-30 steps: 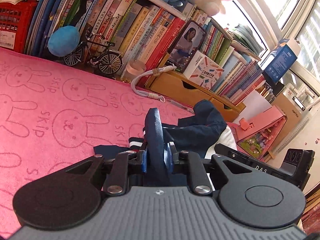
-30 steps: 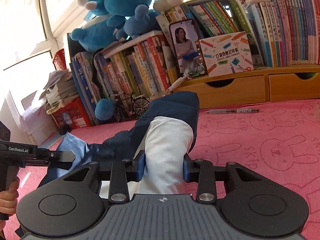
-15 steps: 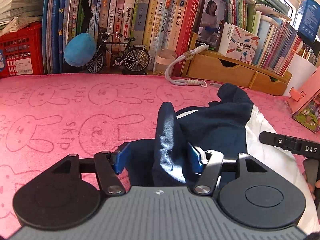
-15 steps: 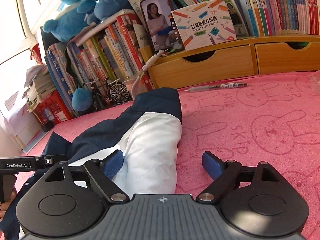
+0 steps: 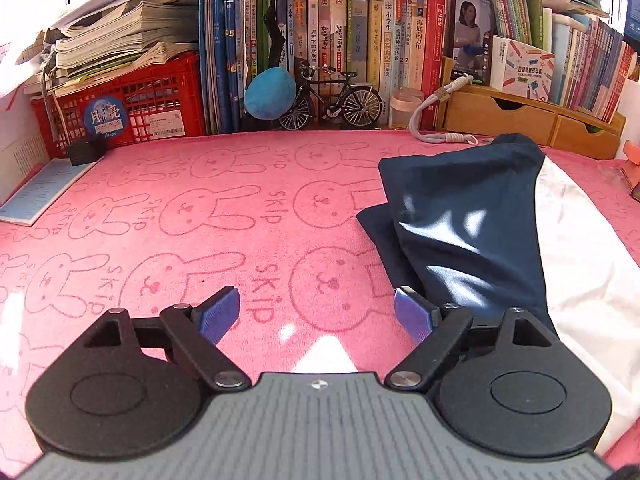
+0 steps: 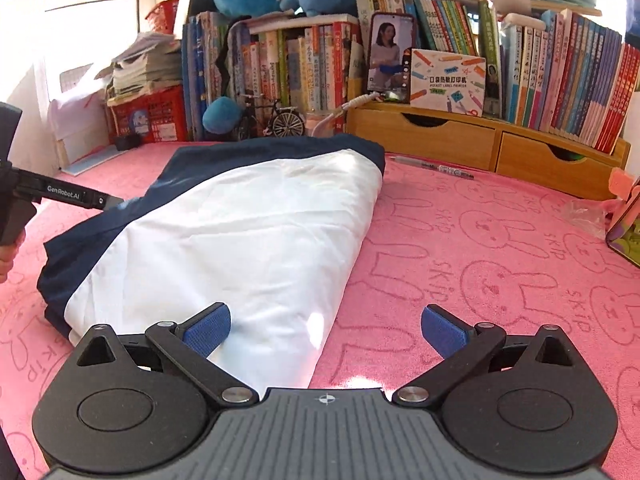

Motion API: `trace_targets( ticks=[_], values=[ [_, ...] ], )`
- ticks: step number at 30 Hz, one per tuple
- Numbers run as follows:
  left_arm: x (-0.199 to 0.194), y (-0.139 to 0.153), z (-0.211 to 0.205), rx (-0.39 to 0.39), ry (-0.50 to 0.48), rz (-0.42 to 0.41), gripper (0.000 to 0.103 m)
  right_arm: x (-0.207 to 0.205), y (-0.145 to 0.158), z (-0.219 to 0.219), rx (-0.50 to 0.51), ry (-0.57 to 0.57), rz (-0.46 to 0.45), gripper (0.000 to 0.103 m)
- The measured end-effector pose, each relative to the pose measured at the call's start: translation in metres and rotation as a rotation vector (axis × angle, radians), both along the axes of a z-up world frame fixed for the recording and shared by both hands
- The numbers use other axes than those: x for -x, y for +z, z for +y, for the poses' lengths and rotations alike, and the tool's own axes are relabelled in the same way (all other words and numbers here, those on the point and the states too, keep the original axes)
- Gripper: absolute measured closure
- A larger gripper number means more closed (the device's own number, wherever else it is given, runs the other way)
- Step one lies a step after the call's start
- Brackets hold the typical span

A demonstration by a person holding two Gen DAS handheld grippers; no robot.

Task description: Fold clothes

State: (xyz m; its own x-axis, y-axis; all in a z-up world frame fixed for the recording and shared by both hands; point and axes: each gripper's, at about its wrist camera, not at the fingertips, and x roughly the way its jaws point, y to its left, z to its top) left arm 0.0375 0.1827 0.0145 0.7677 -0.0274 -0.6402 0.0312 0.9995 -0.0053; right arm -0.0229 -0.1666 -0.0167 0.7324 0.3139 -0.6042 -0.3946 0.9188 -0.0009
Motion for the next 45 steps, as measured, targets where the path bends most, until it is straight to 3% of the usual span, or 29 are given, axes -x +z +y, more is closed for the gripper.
trace_targets(
  ticks=[4, 9, 12, 17, 22, 24, 29, 38, 45],
  values=[
    [0.042, 0.007, -0.018, -0.014, -0.057, -0.03, 0.002, 0.03, -0.002, 0.016, 0.078, 0.063, -0.008, 0.0],
    [0.077, -0.001, -0.05, -0.184, -0.079, -0.06, 0.0, 0.057, -0.012, 0.036, 0.135, 0.077, 0.03, 0.0],
    [0.092, -0.003, -0.061, -0.23, -0.099, -0.069, 0.0, 0.068, -0.014, 0.035, 0.101, 0.05, 0.037, 0.0],
    [0.114, 0.005, -0.069, -0.194, -0.152, -0.1, 0.0, 0.074, -0.017, 0.02, -0.001, -0.007, 0.084, 0.0],
    [0.132, 0.012, -0.082, -0.099, -0.238, -0.09, 0.0, 0.081, -0.018, 0.021, 0.009, -0.025, 0.054, 0.0],
    [0.133, 0.008, -0.09, -0.098, -0.258, -0.085, 0.0, 0.082, -0.017, 0.022, 0.011, -0.034, 0.057, 0.0],
    [0.129, -0.008, -0.102, -0.126, -0.253, -0.044, 0.0, 0.089, -0.014, 0.023, 0.025, -0.045, 0.071, 0.0],
    [0.111, -0.034, -0.089, -0.035, -0.205, 0.079, 0.0, 0.122, -0.005, -0.003, 0.058, -0.104, 0.078, 0.0],
    [0.112, -0.041, -0.089, -0.021, -0.2, 0.05, 0.0, 0.118, -0.009, -0.001, 0.075, -0.129, 0.046, 0.0]
  ],
)
